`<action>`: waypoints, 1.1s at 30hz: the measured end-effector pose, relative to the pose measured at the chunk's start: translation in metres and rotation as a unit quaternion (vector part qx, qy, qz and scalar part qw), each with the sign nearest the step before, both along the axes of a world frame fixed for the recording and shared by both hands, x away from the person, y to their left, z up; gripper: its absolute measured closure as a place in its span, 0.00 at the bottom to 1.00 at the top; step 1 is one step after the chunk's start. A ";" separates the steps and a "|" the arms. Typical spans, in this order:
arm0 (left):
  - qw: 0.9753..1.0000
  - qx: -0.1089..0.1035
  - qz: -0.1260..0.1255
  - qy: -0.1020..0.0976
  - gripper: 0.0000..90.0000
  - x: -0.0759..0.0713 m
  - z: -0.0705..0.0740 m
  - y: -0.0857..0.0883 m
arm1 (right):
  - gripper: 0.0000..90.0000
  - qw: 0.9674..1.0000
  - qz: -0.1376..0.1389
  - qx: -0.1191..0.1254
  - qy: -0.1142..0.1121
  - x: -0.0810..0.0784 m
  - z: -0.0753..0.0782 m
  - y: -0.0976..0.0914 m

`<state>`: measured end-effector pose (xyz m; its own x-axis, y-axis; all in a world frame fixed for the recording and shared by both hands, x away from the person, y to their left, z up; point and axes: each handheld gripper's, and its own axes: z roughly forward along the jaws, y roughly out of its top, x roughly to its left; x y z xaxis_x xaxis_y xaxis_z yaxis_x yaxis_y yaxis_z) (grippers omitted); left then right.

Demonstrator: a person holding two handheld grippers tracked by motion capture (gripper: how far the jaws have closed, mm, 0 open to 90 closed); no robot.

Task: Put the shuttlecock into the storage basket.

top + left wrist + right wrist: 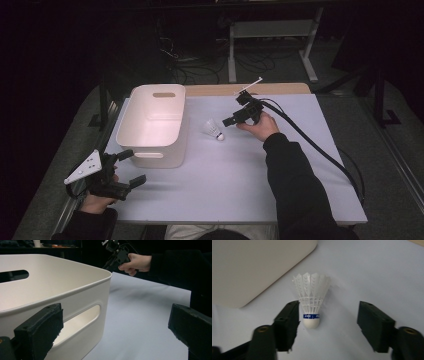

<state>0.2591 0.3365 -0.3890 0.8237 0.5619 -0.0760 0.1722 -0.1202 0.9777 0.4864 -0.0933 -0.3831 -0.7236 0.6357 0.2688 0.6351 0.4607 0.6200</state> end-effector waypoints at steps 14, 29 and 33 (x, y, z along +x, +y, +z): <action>1.000 0.000 0.000 0.003 0.00 0.001 0.000 0.000 | 0.01 0.999 0.028 -0.030 -0.003 -0.002 -0.003 0.012; 1.000 -0.001 -0.002 0.004 0.00 0.001 0.000 0.000 | 0.00 0.998 0.038 -0.038 0.016 0.001 -0.019 0.022; 1.000 -0.001 -0.002 0.003 0.00 0.001 0.000 0.000 | 0.00 0.998 0.045 -0.041 0.017 0.001 -0.023 0.024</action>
<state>0.2599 0.3366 -0.3889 0.8257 0.5580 -0.0824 0.1785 -0.1198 0.9766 0.4870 -0.0690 -0.4060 -0.7701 0.5893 0.2441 0.6090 0.5655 0.5561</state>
